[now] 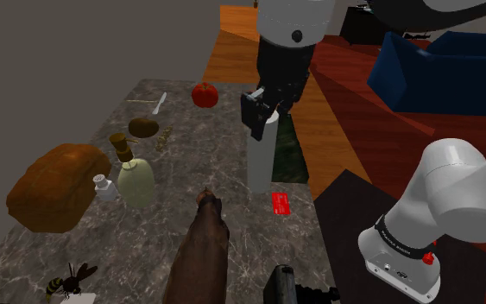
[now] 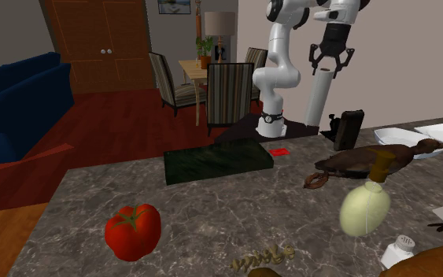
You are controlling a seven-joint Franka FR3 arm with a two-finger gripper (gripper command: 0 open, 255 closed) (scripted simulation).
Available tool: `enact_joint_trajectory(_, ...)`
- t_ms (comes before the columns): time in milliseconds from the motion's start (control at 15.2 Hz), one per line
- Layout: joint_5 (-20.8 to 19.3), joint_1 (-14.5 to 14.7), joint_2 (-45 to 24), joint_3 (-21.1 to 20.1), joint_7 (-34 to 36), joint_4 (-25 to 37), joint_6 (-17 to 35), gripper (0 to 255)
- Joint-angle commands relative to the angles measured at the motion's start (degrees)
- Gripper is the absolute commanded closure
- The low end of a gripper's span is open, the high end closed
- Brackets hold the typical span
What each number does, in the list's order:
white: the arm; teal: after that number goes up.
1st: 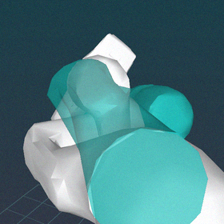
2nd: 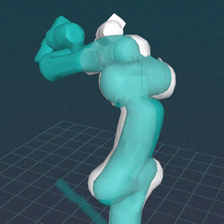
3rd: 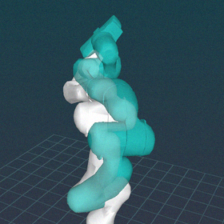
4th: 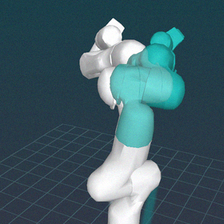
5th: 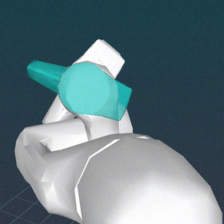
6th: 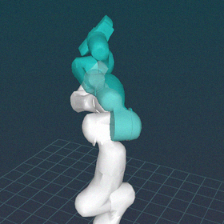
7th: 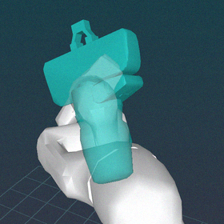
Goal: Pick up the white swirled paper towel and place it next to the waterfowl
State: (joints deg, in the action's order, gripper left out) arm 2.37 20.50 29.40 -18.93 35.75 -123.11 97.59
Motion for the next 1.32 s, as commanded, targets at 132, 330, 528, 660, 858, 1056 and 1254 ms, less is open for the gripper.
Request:
enact_joint_trajectory(132, 0.17, 0.14, 0.26, -0.18, 0.11, -3.23, 3.00, 255)
enact_joint_trajectory(330, 0.32, 0.26, 0.39, -0.39, 0.27, -5.63, 5.27, 255)
enact_joint_trajectory(528, 0.45, 0.36, 0.41, -0.62, 0.44, -7.94, 7.56, 255)
enact_joint_trajectory(660, 0.53, 0.43, 0.35, -0.79, 0.57, -9.42, 9.09, 255)
enact_joint_trajectory(858, 0.63, 0.51, 0.16, -1.07, 0.78, -11.58, 11.42, 255)
enact_joint_trajectory(1056, 0.71, 0.57, -0.16, -1.38, 1.02, -13.63, 13.79, 255)
enact_joint_trajectory(1254, 0.76, 0.60, -0.61, -1.71, 1.29, -15.60, 16.18, 255)
